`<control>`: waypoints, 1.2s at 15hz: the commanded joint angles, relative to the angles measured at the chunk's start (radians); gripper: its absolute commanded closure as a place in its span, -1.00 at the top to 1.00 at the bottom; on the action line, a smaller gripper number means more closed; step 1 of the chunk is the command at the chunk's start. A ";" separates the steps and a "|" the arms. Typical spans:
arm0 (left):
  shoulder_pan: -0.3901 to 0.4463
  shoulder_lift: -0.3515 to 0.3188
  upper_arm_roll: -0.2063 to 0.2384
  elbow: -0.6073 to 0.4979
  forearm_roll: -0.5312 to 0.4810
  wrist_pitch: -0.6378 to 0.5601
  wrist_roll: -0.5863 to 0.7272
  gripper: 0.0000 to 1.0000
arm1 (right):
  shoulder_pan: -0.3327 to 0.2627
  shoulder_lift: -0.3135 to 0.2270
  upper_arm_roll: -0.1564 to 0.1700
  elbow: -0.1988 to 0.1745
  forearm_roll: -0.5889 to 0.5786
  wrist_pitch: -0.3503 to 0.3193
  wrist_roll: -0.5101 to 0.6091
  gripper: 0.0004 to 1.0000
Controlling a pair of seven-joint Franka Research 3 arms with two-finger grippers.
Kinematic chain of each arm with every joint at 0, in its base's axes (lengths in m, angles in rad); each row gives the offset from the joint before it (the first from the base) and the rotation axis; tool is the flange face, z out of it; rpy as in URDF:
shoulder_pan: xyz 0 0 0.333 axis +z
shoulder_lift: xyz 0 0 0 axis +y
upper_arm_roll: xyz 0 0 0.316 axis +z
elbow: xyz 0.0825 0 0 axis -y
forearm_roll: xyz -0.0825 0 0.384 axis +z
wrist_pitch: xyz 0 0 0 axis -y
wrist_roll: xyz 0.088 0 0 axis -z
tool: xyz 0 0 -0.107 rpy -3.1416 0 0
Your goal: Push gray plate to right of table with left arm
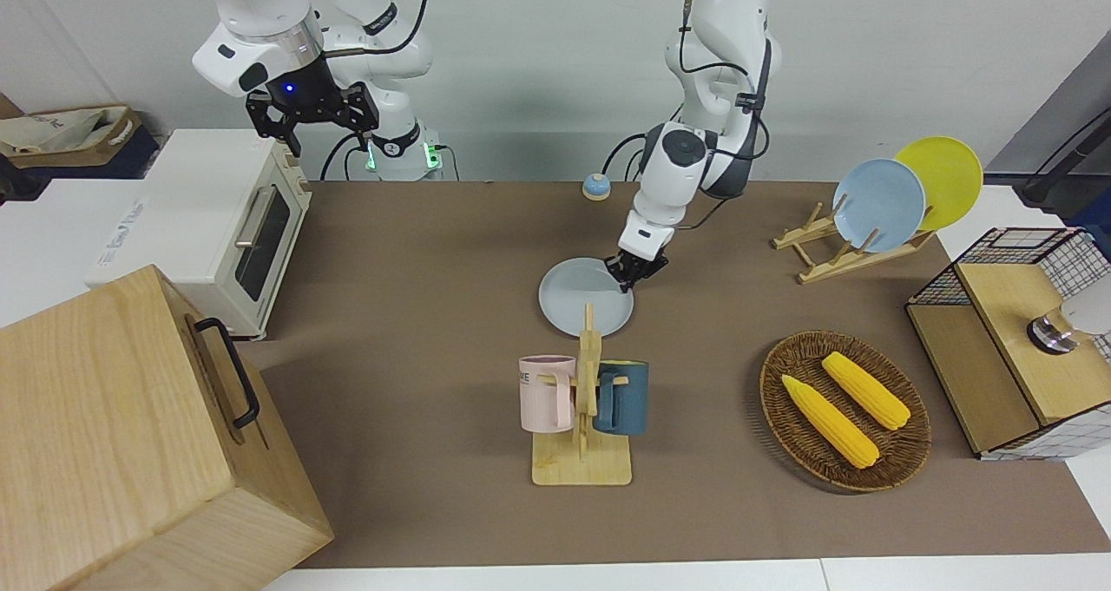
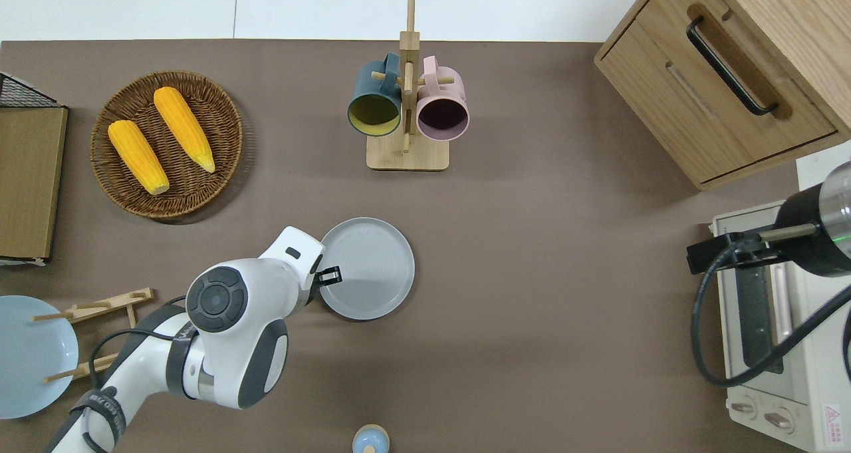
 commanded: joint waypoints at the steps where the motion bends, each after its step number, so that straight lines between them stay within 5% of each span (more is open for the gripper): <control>1: -0.076 0.093 0.008 0.086 0.020 0.000 -0.112 -1.00 | -0.020 -0.002 0.016 0.009 0.004 -0.016 0.013 0.97; 5: -0.154 0.148 0.012 0.160 0.037 -0.005 -0.221 -1.00 | -0.019 -0.002 0.016 0.009 0.004 -0.016 0.013 0.97; 9: -0.209 0.241 0.008 0.305 0.164 -0.084 -0.416 -1.00 | -0.019 -0.002 0.016 0.009 0.004 -0.016 0.013 0.97; 18: -0.315 0.344 0.012 0.480 0.184 -0.149 -0.548 -1.00 | -0.019 -0.002 0.016 0.009 0.004 -0.016 0.012 0.97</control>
